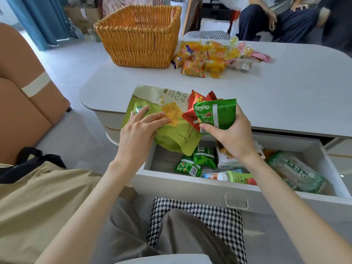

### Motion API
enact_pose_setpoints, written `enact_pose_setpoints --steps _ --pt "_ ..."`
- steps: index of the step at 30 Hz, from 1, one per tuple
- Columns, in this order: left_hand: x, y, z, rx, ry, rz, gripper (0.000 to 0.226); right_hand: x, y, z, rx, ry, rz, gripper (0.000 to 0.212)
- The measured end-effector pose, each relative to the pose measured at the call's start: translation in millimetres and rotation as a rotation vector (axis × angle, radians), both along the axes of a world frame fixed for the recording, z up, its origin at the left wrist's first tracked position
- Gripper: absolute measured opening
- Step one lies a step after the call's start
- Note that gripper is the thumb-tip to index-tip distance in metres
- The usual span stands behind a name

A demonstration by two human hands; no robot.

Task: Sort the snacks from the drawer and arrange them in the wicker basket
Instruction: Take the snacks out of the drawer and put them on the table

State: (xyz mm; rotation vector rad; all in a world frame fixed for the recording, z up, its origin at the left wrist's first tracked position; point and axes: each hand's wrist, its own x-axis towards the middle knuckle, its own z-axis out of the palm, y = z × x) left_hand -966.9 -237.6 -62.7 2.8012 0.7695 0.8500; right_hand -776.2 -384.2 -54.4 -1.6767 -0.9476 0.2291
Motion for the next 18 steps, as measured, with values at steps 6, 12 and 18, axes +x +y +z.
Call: enact_pose_setpoints --steps 6,12,18 --pt "72 36 7 0.011 0.049 -0.024 0.042 52 37 0 -0.006 -0.01 -0.159 0.047" --pt "151 71 -5 -0.04 0.023 0.009 0.037 123 75 -15 -0.12 0.005 -0.336 0.052" --pt "210 104 -9 -0.038 -0.006 0.019 0.04 175 110 -23 -0.279 0.078 -0.472 0.084"
